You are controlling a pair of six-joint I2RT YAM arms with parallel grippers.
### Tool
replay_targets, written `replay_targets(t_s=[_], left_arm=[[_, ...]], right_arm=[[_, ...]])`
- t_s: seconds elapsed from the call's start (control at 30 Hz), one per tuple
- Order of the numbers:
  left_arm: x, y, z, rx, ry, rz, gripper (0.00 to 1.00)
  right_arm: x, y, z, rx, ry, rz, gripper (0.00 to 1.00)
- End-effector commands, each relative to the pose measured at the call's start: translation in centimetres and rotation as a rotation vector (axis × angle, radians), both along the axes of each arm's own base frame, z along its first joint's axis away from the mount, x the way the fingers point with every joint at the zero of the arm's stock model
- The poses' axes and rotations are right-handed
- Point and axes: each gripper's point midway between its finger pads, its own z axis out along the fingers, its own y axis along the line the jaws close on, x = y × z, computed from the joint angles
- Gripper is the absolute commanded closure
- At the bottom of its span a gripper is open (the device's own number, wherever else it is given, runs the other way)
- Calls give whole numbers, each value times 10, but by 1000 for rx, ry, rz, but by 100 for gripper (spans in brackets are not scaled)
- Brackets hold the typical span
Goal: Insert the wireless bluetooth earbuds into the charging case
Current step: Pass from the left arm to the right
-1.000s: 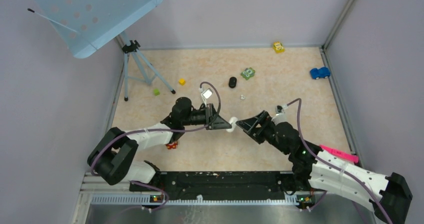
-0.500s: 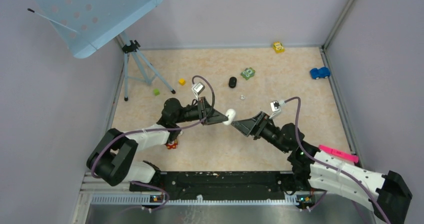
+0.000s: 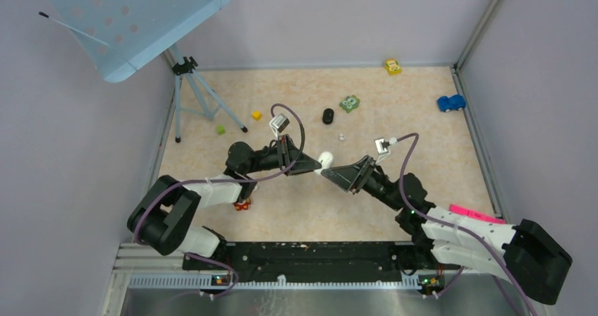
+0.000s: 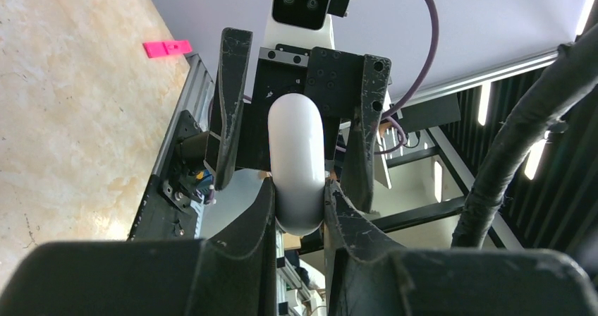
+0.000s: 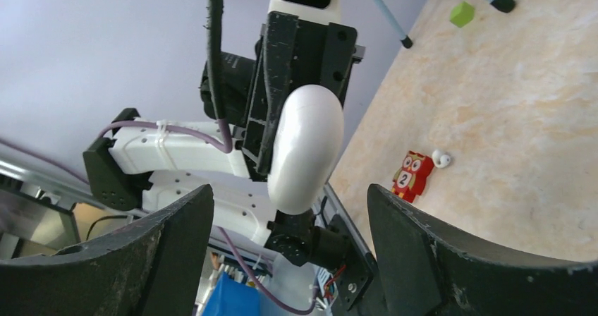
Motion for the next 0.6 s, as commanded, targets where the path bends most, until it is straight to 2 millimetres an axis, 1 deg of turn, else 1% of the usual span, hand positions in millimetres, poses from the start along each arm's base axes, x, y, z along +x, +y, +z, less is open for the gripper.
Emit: replay_targets(t_s=[0.0,0.33,0.57], left_arm=[[-4,3,5,-27,-49,-6,100],[3,3,-19,77,-38,44,100],[10,4,-34,135,-14,81,100]], right_arm=[[-11,5,59,146,-143,71,22],[-19,-8,74,180,-169,57,24],[-23,-14,77,161,-164,50,25]])
